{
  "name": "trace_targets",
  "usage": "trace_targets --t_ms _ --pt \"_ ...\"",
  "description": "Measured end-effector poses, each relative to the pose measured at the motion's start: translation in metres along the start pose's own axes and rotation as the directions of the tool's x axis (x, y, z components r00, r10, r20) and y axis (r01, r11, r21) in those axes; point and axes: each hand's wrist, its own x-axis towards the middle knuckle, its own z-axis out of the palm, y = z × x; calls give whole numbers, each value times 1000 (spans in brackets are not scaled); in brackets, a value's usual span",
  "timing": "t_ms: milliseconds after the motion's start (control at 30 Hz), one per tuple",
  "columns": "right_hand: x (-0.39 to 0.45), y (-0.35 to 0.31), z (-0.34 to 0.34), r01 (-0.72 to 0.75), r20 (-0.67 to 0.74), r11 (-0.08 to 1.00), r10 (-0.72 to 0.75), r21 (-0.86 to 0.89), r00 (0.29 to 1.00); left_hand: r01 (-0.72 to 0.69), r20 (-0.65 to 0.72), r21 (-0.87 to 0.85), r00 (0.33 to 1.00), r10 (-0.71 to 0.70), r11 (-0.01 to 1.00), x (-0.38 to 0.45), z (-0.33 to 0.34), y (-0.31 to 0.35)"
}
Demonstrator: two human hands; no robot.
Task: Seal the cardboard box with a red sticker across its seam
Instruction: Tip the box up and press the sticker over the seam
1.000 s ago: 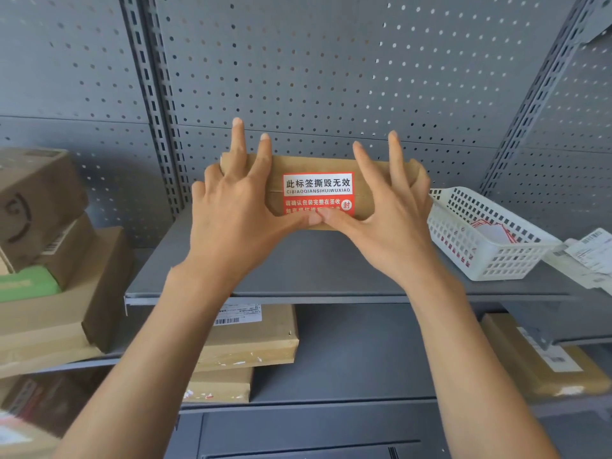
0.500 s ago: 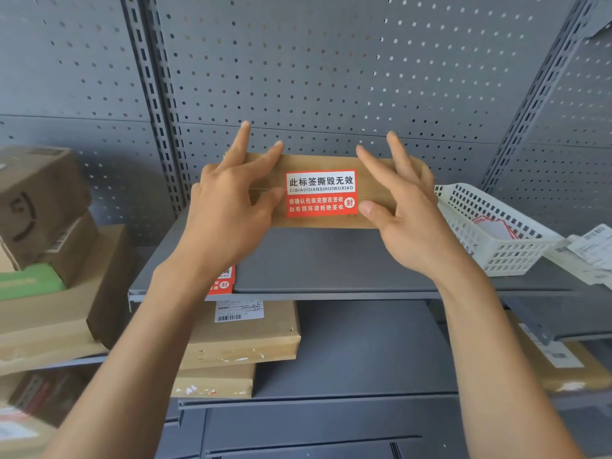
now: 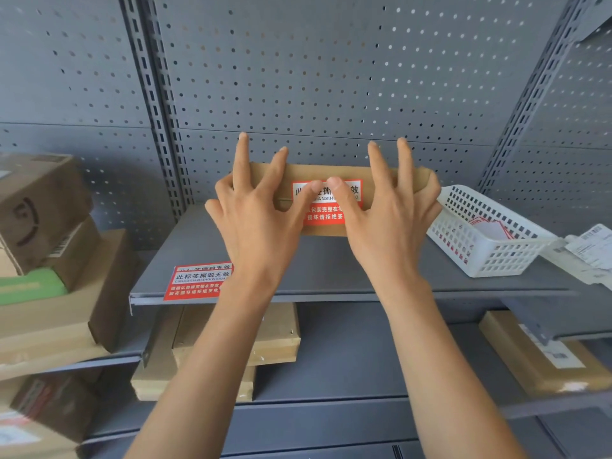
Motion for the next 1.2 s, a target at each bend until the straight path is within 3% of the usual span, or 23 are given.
trace_targets --t_ms 433,733,1200 --pt "-1 14 1 38 -35 997 -35 68 999 8 -41 -44 999 -9 999 -3 3 -3" --pt "-2 -1 -5 -71 -18 997 72 35 997 53 -20 -75 998 -54 996 -4 -3 7" --pt "-6 10 -16 36 -23 997 -35 63 999 -1 -4 -54 1000 1 999 -7 -21 6"
